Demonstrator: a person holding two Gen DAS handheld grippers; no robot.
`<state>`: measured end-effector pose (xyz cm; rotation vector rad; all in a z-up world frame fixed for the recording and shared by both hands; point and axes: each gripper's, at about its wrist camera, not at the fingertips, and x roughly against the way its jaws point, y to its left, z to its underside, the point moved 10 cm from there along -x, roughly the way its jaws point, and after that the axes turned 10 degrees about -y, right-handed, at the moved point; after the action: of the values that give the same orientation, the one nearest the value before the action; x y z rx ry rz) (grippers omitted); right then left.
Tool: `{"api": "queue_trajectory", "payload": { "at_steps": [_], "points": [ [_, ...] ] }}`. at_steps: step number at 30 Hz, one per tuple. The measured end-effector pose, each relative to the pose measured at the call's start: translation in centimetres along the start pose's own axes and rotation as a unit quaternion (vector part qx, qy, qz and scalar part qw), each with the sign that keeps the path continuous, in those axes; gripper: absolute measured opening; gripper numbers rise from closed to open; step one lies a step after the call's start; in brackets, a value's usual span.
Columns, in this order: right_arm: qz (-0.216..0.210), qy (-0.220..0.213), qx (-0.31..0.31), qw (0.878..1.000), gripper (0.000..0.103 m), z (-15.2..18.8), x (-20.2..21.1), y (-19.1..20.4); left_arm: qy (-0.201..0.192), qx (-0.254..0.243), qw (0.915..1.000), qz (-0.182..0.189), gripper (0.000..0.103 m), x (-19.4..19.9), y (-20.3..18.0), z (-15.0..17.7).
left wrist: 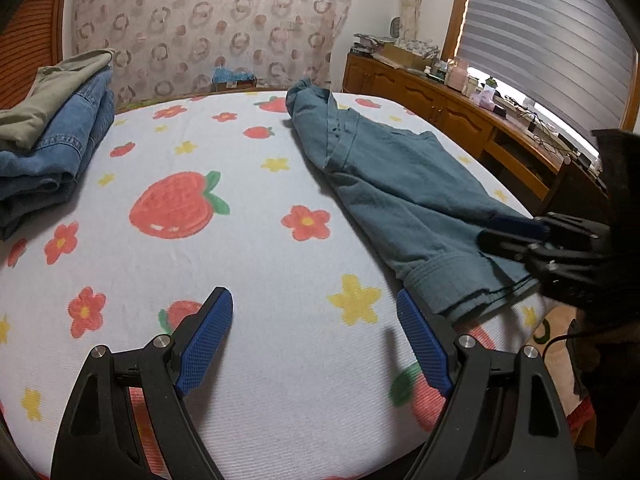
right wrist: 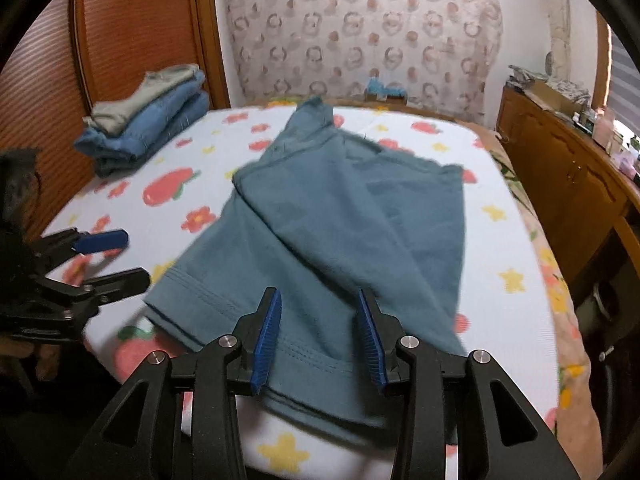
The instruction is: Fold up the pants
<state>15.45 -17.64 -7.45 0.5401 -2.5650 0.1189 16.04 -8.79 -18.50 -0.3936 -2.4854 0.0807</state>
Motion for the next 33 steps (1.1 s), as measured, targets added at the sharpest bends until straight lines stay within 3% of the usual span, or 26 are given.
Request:
{"api": "queue_trajectory", "payload": {
  "at_steps": [12,19,26,33],
  "points": [
    [0.017,-0.014,0.013,1.0,0.054,0.3,-1.1,0.8,-0.005,-0.009,0.9999,-0.001,0.085,-0.3,0.2,0.2],
    [0.021,0.01,0.015,1.0,0.055,0.0,-1.1,0.8,-0.003,-0.004,1.0,0.004,0.085,0.0,0.1,0.0],
    [0.0,-0.008,0.039,0.999,0.055,-3.1,-0.5,2.1,-0.01,0.008,0.9999,0.0,0.085,0.4,1.0,-0.4],
    [-0.039,-0.001,0.042,0.998,0.053,-5.9,-3.2,3.1,-0.027,0.018,0.9995,-0.006,0.085,1.0,1.7,-0.9]
  ]
}}
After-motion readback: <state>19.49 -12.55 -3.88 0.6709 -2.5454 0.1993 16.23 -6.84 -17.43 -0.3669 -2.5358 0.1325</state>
